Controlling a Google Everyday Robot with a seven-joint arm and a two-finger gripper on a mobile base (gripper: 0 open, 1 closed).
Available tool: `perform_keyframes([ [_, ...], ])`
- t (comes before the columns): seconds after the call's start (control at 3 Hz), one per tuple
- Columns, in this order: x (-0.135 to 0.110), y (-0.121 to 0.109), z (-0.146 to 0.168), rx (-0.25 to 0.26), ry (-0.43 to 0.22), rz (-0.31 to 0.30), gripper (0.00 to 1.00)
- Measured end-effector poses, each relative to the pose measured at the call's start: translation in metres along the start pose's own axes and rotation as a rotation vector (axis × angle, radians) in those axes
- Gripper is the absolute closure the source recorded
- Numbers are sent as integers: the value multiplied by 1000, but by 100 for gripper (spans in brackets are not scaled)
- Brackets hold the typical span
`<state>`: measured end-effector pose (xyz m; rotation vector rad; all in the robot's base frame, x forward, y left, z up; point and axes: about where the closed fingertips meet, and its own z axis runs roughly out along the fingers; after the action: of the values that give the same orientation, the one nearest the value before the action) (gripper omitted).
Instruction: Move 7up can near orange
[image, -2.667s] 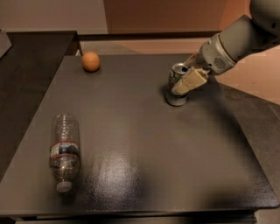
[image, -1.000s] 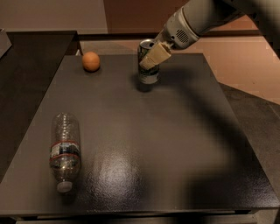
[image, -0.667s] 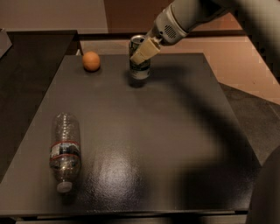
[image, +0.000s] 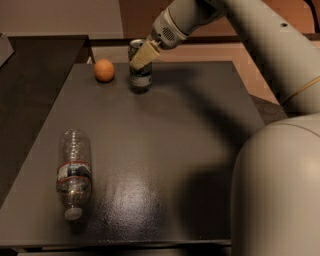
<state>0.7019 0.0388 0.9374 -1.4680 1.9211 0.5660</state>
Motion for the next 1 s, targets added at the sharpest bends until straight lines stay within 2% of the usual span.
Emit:
perform_keyframes([
  [0.67, -21, -10, 45, -36, 10, -27, 100],
  [1.0, -27, -14, 59, -33, 21, -49, 83],
])
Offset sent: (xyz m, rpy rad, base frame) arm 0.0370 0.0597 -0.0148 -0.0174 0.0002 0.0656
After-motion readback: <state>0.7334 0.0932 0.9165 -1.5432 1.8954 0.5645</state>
